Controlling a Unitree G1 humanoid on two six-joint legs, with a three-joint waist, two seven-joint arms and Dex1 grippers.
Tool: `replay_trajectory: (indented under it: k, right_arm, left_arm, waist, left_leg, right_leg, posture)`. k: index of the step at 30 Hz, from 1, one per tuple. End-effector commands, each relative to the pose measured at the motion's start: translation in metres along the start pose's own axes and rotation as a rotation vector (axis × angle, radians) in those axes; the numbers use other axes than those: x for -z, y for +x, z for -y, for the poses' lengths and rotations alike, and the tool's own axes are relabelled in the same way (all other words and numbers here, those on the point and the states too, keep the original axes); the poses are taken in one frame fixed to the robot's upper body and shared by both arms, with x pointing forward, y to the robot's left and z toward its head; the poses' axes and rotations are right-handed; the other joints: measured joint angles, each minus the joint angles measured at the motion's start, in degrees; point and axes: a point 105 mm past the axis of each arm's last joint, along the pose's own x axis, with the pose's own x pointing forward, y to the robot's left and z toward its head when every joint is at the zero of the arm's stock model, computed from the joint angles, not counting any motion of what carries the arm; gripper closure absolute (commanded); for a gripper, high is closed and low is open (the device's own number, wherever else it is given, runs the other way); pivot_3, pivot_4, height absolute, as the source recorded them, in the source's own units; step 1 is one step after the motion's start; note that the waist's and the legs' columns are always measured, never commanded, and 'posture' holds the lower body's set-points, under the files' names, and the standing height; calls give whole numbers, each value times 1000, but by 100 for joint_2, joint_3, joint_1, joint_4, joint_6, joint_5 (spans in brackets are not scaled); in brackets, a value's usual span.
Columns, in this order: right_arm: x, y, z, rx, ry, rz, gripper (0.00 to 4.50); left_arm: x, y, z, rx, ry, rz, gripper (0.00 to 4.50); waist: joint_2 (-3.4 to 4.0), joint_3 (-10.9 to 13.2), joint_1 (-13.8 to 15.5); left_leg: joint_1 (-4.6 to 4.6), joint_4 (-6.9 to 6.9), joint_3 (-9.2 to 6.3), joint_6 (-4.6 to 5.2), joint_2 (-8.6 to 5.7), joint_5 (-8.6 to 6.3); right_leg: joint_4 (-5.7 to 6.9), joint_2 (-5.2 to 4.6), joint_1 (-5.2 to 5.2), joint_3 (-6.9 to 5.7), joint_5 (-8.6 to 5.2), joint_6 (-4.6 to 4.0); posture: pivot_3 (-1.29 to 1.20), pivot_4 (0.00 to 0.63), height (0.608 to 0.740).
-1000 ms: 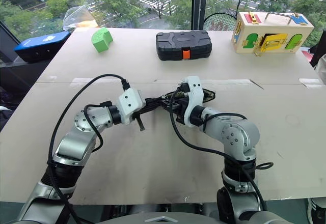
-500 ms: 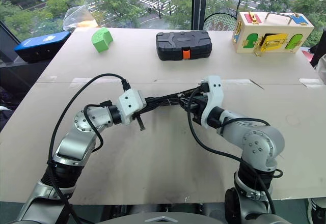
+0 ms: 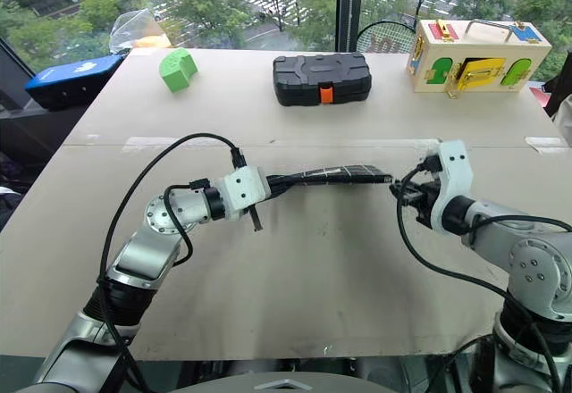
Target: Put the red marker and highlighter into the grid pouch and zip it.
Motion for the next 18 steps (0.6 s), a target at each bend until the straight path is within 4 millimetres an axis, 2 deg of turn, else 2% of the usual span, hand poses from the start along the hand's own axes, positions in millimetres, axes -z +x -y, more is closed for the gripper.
replay_trajectory:
  k: [1, 2, 3, 6, 8, 10, 14, 18]
  right_arm:
    - [3, -9, 6, 23, -133, 12, 3627]
    - [10, -15, 8, 21, -193, -10, 3168]
    - [15, -20, 9, 14, -236, -25, 2670]
    - [27, -49, 14, -23, -318, -13, 1220]
    - [34, -70, 16, -45, -369, 9, 117]
    - [42, -87, 19, -56, -432, 21, 0]
    - [57, -125, 26, -49, -496, 41, 0]
    - [61, -150, 32, -20, -524, 56, 0]
  left_arm:
    - [1, -5, -3, 25, 46, 14, 3807]
    - [2, -10, -5, 21, 28, 21, 3556]
    - [3, -13, -6, 16, 14, 26, 3089]
    - [4, -40, -1, 40, -225, 62, 1656]
    - [3, -67, 13, 104, -444, 90, 606]
    - [-2, -89, 21, 126, -600, 116, 25]
    - [10, -134, 33, 76, -755, 5, 25]
    - [12, -157, 43, 27, -802, -67, 25]
  waist:
    - [0, 0, 5]
    - [0, 0, 13]
    - [0, 0, 35]
    - [-2, 0, 40]
    - [-5, -1, 3]
    - [-4, 1, -12]
    - [3, 12, 27]
    - [38, 54, 87]
  left_leg:
    - [0, 0, 0, 1, -1, 0]
    - [-1, 1, 2, 2, -1, -1]
    - [-4, 1, 1, 2, -1, -1]
    - [-12, 0, -1, 3, 1, -2]
    - [-9, -2, -6, -21, 9, 10]
    - [-1, -7, -9, -24, 13, 10]
    - [19, -4, -17, -9, 13, 0]
    - [61, -2, -17, -20, 8, -25]
  right_leg:
    - [-1, -1, 0, 1, 0, 0]
    - [-5, -1, 0, 3, -1, 1]
    - [-11, -1, 1, 1, -1, 1]
    - [-29, -2, 2, 1, -1, 4]
    - [-37, -6, 8, 0, -8, 16]
    - [-40, -8, 10, 12, -9, 19]
    - [-47, -11, 30, 9, -29, 48]
    - [-49, -33, 56, 12, -44, 22]
  posture:
    - [0, 150, 740]
    - [0, 150, 740]
    - [0, 150, 740]
    - [0, 150, 740]
    - [0, 150, 740]
    - [0, 150, 740]
    - [0, 150, 740]
    - [0, 150, 740]
